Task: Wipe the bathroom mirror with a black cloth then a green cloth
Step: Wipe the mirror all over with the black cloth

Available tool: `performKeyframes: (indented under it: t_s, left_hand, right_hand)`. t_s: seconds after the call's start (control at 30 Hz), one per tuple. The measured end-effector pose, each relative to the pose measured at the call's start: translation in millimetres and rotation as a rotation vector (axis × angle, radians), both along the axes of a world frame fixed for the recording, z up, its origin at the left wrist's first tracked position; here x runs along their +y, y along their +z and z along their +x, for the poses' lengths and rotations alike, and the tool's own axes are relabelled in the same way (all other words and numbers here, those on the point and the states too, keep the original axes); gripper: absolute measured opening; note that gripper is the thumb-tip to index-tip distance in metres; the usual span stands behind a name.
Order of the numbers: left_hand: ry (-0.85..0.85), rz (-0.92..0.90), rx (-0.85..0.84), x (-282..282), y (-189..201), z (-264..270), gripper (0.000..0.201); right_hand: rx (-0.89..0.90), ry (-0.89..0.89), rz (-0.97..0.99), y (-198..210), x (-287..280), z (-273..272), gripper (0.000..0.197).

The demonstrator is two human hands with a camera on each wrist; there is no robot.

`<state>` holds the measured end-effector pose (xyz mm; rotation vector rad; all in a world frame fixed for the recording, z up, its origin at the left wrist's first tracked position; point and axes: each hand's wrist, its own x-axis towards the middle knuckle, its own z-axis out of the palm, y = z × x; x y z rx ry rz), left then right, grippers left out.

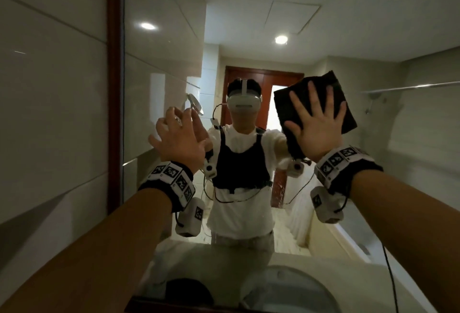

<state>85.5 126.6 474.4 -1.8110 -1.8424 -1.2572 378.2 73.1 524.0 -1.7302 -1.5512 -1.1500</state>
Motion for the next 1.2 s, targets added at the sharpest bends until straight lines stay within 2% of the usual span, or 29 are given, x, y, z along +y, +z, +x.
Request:
performKeyframes:
  t_s: [0.47, 0.6, 0.7, 0.83, 0.93, 1.0, 1.1, 1.2]
  left_hand:
    - [0.037, -0.008, -0.03, -1, 1, 5, 0.086]
    - [0.042, -0.045, -0.023, 0, 1, 4, 0.089]
    - [0.074, -0.04, -0.001, 1, 2, 2, 0.089]
    - [0.062, -0.05, 0.006, -2, 4, 3, 0.087]
    - [0.036, 0.0, 0.053, -1, 2, -6, 0.075]
    - [0.014, 0.045, 0.116, 2, 1, -18, 0.07]
    - [-0.031, 0.093, 0.201, 10, 2, -40, 0.072]
    - [0.0, 0.133, 0.208, 19, 2, -61, 0.075]
  right_hand:
    - [-0.04, 0.134, 0.115, -6, 15, 9, 0.067]
    - [0.009, 0.171, 0.156, -6, 15, 7, 0.074]
    - [0.056, 0.225, 0.186, -5, 12, 5, 0.068]
    - [-0.005, 0.169, 0.148, -7, 9, 8, 0.061]
    - [-0.039, 0.113, 0.128, -9, 7, 7, 0.061]
    - [-0.012, 0.086, 0.131, -9, 8, 1, 0.059]
    - [0.068, 0.05, 0.147, -3, 15, -19, 0.061]
    - [0.071, 0.055, 0.155, 5, 26, -52, 0.062]
